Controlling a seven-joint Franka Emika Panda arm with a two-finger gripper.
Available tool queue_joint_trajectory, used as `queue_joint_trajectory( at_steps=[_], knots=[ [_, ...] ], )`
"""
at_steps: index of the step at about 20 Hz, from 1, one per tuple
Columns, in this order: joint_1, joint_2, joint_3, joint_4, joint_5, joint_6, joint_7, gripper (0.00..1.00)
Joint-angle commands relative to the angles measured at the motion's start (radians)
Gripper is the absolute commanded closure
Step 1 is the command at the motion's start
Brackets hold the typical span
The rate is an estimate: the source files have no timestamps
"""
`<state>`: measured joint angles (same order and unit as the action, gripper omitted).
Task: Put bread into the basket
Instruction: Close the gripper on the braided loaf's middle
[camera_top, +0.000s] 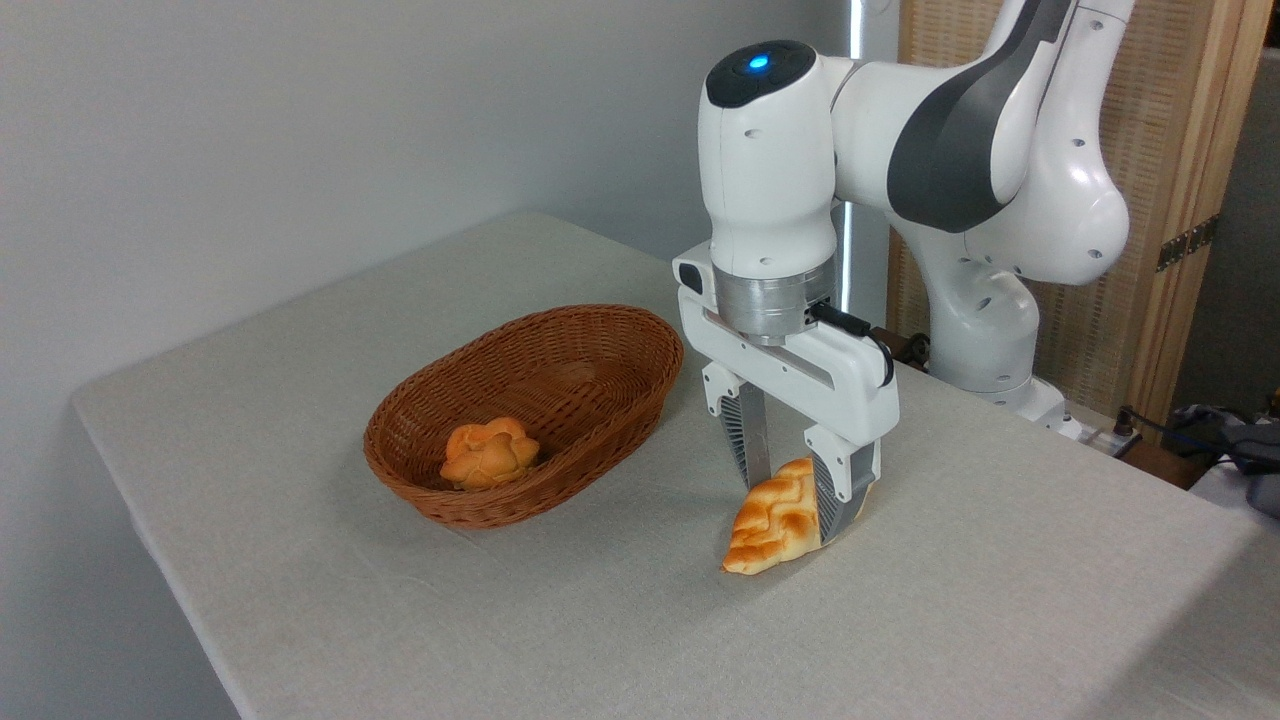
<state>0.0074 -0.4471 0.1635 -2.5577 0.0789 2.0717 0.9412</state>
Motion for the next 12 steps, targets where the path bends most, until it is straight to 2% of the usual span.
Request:
queue_joint_trajectory(
  at_steps=[1,3,5,12],
  knots=[
    [-0.015,0.004,0.033,-0.009,0.016,0.014,0.010,0.21],
    [-0.020,0.008,0.034,-0.009,0.016,0.014,0.011,0.35],
    [-0.020,0.011,0.034,-0.009,0.016,0.014,0.011,0.41],
    [-0.026,0.013,0.034,-0.007,0.015,0.011,0.011,0.43]
  ],
)
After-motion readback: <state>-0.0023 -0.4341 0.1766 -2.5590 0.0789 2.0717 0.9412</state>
